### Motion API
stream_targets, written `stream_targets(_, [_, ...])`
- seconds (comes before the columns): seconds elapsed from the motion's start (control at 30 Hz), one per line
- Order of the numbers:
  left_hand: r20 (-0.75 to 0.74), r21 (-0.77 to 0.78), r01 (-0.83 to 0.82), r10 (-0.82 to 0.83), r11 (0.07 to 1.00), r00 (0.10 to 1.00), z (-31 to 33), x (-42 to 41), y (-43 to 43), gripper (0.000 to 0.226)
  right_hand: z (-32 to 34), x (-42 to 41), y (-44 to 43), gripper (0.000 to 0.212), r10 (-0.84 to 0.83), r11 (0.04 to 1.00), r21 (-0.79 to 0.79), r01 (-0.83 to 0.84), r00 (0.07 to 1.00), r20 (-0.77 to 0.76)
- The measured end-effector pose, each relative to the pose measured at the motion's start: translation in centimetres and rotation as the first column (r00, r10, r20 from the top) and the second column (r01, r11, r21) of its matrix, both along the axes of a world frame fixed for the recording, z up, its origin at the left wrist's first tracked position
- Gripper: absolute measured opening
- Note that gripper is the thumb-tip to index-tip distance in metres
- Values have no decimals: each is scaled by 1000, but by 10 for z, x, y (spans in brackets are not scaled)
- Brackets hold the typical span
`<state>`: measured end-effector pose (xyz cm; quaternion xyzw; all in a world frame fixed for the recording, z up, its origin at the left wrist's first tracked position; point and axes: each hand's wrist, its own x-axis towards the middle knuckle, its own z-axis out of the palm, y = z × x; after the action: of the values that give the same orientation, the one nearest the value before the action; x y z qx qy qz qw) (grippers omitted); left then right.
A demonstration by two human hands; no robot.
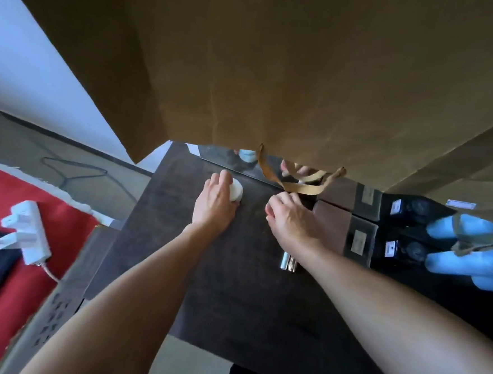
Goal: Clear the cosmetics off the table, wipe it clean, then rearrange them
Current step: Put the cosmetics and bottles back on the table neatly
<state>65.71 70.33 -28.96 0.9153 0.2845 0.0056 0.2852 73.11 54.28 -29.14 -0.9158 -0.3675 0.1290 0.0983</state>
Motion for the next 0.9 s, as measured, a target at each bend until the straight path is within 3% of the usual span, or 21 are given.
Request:
stream_targets(0.1, [10,-2,-5,5,1000,1000,-1,3,3,37,-2,2,-1,11,-19,998,53,21,999,-35])
stream_targets(0.27, [4,143,-67,67,987,998,12,-13,-7,33,5,-6,-22,24,-28,989,150,15,996,86])
stream_targets(0.43, [95,166,-94,79,982,992,25,-37,-58,18,16,-18,-76,14,-80,967,250,42,986,147])
stream_targets(0.9, [210,85,196,-210,977,955,28,-33,-366,12,14,-25,-401,13,-357,887,355,296,926,121])
